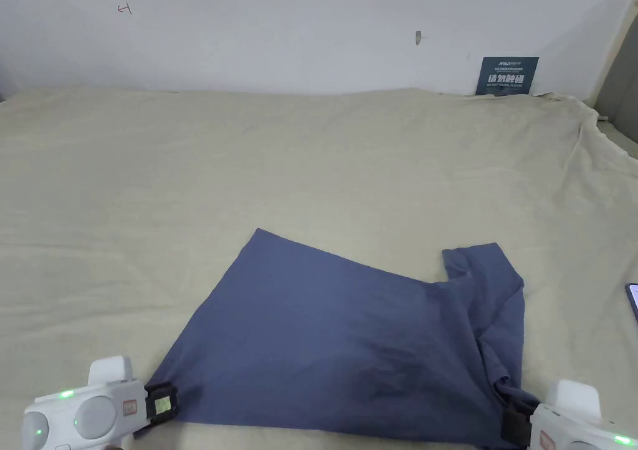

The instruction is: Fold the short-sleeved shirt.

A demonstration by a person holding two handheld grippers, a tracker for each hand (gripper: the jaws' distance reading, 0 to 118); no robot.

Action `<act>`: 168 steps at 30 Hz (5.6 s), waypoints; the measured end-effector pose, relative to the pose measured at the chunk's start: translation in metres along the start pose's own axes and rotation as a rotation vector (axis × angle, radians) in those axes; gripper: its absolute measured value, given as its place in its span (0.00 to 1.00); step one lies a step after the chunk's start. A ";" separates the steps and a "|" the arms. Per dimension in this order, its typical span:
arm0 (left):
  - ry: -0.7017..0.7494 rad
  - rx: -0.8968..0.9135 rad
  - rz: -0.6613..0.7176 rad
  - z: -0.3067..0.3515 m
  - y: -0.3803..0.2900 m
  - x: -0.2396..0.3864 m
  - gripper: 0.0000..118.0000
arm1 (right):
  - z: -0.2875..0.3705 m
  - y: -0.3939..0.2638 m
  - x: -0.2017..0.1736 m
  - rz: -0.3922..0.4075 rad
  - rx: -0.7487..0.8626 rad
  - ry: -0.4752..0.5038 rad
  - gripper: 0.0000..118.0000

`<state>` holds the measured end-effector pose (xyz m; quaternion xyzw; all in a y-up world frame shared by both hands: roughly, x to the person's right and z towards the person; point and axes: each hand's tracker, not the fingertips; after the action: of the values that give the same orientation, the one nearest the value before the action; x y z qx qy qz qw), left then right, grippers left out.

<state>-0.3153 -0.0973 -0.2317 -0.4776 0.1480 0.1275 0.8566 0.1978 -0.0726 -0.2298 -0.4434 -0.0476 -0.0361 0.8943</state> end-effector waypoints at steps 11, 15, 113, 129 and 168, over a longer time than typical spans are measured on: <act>-0.184 0.396 -0.074 0.110 0.054 0.063 0.88 | 0.097 0.074 -0.005 0.066 0.488 0.066 0.68; -0.183 0.496 -0.101 0.124 0.058 0.086 0.81 | 0.105 0.081 -0.003 0.113 0.609 0.033 0.66; -0.266 0.267 -0.160 -0.003 0.214 0.120 0.00 | -0.035 0.205 0.022 0.071 0.336 0.064 0.01; -0.237 0.616 -0.101 0.176 0.332 0.084 0.00 | 0.109 0.357 -0.024 0.138 0.768 0.156 0.01; -0.170 0.587 -0.188 0.051 0.387 0.131 0.00 | -0.023 0.407 -0.040 0.192 0.747 0.126 0.01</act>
<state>-0.3268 0.1548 -0.5578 -0.2091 0.0617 0.0388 0.9752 0.2031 0.1561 -0.5693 -0.0865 0.0393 0.0406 0.9947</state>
